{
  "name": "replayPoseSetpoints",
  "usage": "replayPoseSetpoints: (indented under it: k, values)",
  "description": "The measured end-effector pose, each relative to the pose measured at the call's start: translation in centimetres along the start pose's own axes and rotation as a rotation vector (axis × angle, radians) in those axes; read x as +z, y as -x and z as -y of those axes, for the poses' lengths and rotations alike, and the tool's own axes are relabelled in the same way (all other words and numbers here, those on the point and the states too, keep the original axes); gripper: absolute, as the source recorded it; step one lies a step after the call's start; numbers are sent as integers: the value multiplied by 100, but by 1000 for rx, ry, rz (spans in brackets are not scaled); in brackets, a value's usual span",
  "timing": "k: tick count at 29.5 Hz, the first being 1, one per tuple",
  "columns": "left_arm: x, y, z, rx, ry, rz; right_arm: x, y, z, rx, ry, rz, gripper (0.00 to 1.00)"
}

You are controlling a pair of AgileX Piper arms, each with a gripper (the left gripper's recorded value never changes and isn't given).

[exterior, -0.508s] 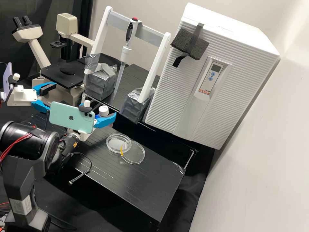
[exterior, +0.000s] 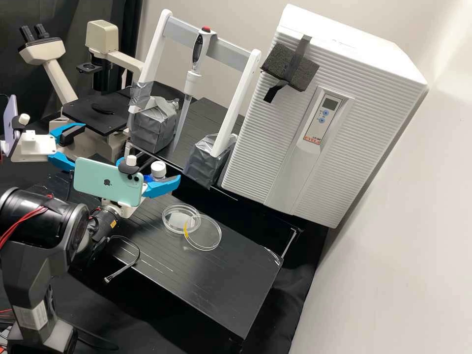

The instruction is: Close the bottle

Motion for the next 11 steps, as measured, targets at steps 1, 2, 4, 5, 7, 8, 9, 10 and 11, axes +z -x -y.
replayPoseSetpoints:
  k: [1, 2, 4, 5, 7, 8, 9, 10, 11]
  values:
    - [2, 11, 4, 6, -6, -7, 0, 0, 0, 0, 0, 0, 100]
    - [5, 22, 6, 13, -8, -14, 0, 0, 0, 0, 0, 0, 100]
    - [13, 42, -1, 25, -30, -47, 0, 0, 0, 0, 0, 0, 100]
    - [12, 53, -16, 33, -46, -72, 0, 0, 0, 0, 0, 0, 100]
    - [32, 74, -40, 44, -83, -117, 0, 0, 0, 0, 0, 0, 100]
    - [50, 80, -64, 54, -99, -152, 0, 0, 0, 0, 0, 0, 100]
    - [66, 81, -81, 61, -103, -161, 0, 0, 0, 0, 0, 0, 100]
    - [71, 85, -103, 69, -101, -170, 0, 0, 0, 0, 0, 0, 100]
    - [81, 90, -120, 77, -102, -167, 0, 0, 0, 0, 0, 0, 100]
